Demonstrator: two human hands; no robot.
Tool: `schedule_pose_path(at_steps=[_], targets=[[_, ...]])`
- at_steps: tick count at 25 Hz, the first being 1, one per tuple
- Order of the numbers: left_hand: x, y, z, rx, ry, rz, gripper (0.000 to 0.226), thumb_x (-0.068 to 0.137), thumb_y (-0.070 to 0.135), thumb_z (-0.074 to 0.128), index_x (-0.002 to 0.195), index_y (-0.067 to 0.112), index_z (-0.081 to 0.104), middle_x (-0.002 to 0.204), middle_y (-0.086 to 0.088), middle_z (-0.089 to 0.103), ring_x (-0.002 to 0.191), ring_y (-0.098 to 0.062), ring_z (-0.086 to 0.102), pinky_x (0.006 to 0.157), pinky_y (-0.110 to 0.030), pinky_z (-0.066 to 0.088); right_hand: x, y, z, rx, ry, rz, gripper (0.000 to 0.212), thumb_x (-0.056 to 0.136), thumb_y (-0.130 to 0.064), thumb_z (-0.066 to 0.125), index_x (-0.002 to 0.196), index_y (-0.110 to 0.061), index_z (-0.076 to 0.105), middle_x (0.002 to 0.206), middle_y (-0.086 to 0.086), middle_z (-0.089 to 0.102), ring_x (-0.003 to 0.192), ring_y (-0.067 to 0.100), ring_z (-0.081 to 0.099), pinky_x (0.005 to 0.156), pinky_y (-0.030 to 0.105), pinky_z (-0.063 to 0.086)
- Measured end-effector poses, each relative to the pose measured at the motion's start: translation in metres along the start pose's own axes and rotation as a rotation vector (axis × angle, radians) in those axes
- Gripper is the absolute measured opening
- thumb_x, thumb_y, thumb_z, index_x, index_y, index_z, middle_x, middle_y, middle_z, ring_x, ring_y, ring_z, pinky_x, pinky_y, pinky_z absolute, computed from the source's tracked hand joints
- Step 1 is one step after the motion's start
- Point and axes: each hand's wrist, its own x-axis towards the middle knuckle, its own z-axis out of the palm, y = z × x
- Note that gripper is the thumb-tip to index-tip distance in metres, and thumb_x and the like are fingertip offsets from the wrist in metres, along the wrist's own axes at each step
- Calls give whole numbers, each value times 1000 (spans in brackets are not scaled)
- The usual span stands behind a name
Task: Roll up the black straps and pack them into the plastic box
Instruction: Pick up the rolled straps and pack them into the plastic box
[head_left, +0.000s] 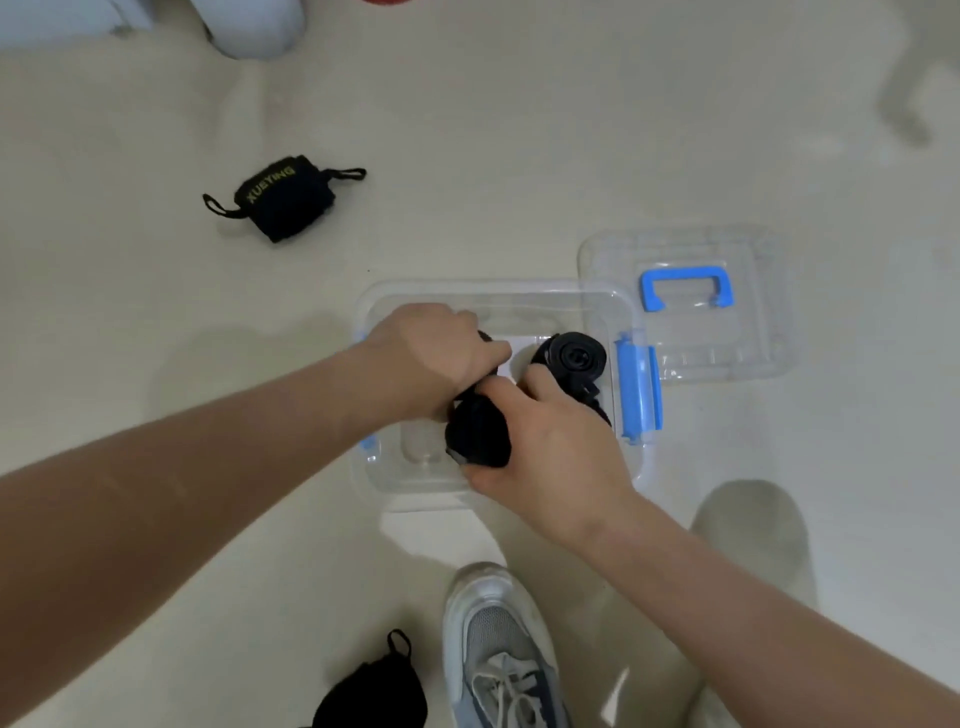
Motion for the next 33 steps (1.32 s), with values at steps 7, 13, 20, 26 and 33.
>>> schedule_pose_path(at_steps=[7,13,20,26,33], targets=[[7,-7,3,-122,102,24,35,88,34,60,118,22,47,100,-2,60,87,-26,58,70,-34,44,21,-8,18,-170,-20,14,67,58,-39,91,107,-7,58,100,12,63,93,31,58,68,36,44],[13,-5,-1,-413,187,-38,32,80,35,72,109,25,61,93,3,67,89,-23,62,75,-35,50,11,-1,14,-84,-30,84,59,74,-37,82,114,-7,52,109,11,64,101,30,57,78,38,45],[15,14,25,-1151,420,-270,33,83,18,73,116,25,73,88,27,66,81,13,60,80,2,39,14,1,27,-142,213,149,93,31,-54,93,106,-11,61,120,12,58,114,33,55,83,46,45],[22,29,38,-1403,498,-448,31,84,7,68,111,20,73,110,8,71,111,-8,64,102,-25,48,22,4,22,-241,124,81,95,46,-67,85,117,-10,57,125,10,52,120,27,49,97,49,38],[-5,20,40,-1414,328,-376,48,96,28,60,142,22,49,144,-1,52,137,-13,44,111,-34,40,24,11,12,-238,176,3,84,55,-71,74,115,-16,55,129,10,49,126,30,43,93,52,34]])
